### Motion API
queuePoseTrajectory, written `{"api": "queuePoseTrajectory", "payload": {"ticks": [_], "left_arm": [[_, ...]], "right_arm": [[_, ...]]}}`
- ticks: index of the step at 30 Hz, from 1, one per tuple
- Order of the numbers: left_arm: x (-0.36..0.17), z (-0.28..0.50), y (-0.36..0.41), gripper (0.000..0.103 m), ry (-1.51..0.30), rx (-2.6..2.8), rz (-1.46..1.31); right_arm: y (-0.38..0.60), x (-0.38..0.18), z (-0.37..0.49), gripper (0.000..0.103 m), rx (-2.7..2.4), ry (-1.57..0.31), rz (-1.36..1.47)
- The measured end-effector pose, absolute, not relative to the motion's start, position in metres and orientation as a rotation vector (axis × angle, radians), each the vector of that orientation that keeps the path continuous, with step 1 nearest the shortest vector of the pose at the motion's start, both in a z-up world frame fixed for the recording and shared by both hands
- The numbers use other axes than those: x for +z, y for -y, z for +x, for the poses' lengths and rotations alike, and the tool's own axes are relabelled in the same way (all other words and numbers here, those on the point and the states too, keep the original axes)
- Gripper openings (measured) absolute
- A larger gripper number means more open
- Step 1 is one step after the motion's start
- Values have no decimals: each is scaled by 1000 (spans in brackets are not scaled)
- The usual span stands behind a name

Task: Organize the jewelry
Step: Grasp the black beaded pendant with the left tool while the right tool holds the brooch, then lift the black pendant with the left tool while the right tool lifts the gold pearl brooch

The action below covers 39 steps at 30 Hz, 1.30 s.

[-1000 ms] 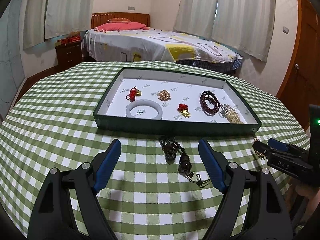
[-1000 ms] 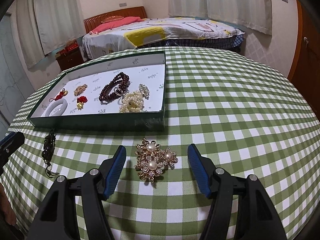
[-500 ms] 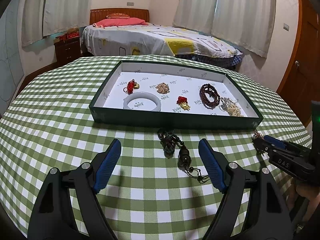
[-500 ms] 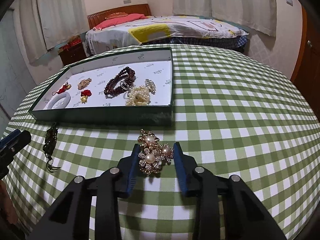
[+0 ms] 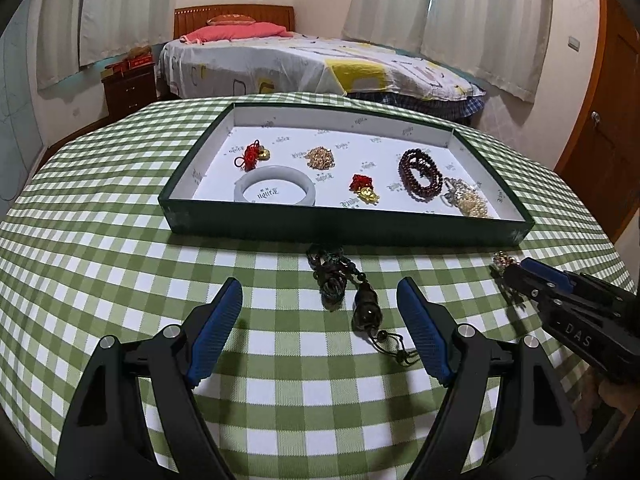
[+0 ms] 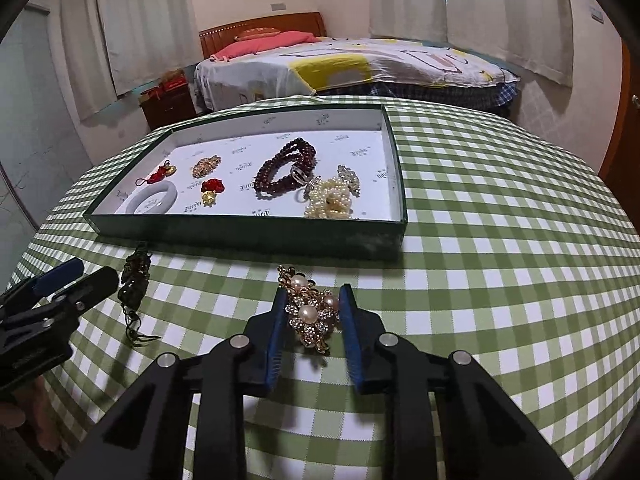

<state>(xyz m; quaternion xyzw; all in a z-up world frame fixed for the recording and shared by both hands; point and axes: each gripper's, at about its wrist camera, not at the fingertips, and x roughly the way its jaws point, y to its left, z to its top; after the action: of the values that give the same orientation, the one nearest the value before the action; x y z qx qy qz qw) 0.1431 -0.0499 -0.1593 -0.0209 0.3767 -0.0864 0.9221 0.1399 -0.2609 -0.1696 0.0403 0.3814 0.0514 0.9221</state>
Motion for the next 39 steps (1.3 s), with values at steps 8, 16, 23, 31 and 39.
{"api": "queuePoseTrajectory", "payload": {"ticks": [8,16,23,31,39], "left_arm": [[-167,151,54,71,-821,-183,-43],[-172,154,60,39,-847,-209,-24],[-174,153,61,26,-849,-225,-22],[-173,155,59,28,-855,-226,-31],[-173,157,61,26,-854,-234,-20]], "right_arm": [[261,-169,141,27,113,-783,88],[260,-169,141,27,113,-782,90],[260,-169,141,27,114,-782,90],[260,-169,141,27,114,-781,90],[260,-169,140,27,115,-781,92]]}}
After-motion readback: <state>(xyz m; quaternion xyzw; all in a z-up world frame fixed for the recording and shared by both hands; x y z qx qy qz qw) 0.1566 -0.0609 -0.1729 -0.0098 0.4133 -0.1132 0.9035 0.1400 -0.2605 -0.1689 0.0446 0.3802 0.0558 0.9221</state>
